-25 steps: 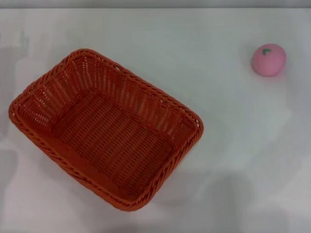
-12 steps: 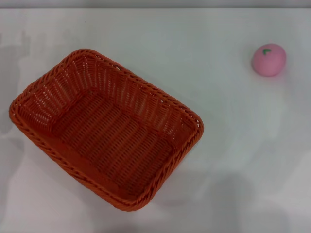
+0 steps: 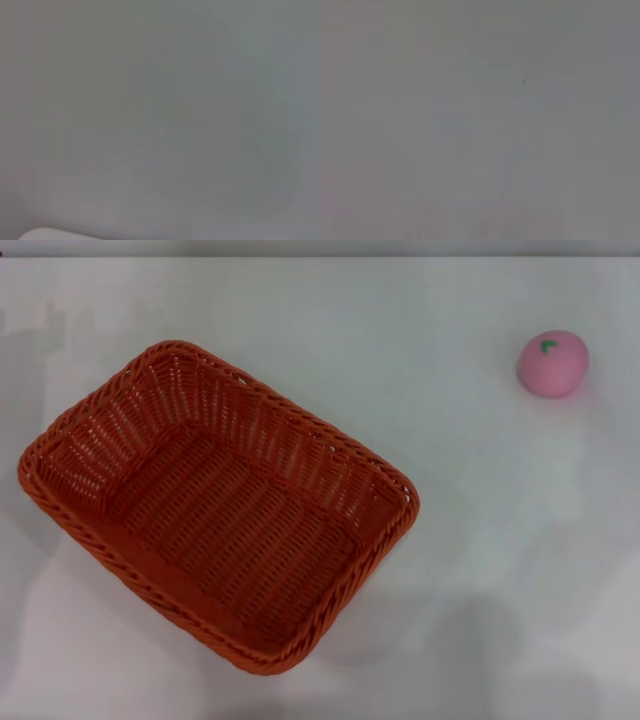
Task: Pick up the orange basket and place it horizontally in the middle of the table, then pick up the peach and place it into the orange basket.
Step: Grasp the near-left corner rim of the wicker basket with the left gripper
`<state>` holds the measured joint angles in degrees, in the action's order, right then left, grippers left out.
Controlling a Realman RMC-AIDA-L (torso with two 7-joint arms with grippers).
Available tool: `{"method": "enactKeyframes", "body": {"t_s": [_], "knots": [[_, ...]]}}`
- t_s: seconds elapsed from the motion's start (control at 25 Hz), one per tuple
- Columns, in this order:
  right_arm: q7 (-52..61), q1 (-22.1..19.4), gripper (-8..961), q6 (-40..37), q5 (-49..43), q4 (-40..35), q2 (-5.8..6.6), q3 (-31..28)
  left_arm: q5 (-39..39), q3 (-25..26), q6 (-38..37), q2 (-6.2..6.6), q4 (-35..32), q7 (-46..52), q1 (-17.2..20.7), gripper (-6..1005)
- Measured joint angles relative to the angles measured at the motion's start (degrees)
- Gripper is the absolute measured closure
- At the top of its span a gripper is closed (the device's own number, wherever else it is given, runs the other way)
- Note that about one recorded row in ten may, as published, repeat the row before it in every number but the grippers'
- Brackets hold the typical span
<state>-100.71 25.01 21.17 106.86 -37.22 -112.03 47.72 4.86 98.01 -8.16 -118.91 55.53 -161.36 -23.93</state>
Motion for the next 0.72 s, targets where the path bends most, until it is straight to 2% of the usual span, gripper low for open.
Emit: {"method": "enactKeyframes", "body": {"t_s": [0.12, 0.2, 0.36, 0.6, 0.68, 0.72], "knots": [[4.1, 0.1, 455, 0.2, -4.6, -1.0, 0.29, 0.0, 0.7, 0.3, -6.5, 0.12, 3.4, 0.0, -0.1, 365], [5.4, 0.3, 455, 0.3, -6.4, -1.2, 0.39, 0.0, 0.9, 0.4, -8.3, 0.14, 4.3, 0.0, -0.2, 365], [12.3, 0.9, 455, 0.7, -14.7, -1.5, 1.22, 0.1, 1.0, 1.5, -14.8, 0.21, 6.8, -0.4, -1.6, 365], [25.6, 1.8, 454, 2.2, -25.0, -1.4, 3.45, 0.1, 1.0, 4.1, -25.6, 0.48, 9.7, -0.5, -4.1, 366], [32.4, 1.9, 454, 3.0, -30.8, -1.9, 4.28, 0.1, 1.0, 4.8, -29.9, 0.80, 11.0, -0.6, -5.0, 366], [38.9, 2.2, 454, 3.8, -37.3, -2.6, 4.87, -0.1, 1.0, 5.2, -33.3, 1.12, 12.1, -0.6, -5.8, 366]]}}
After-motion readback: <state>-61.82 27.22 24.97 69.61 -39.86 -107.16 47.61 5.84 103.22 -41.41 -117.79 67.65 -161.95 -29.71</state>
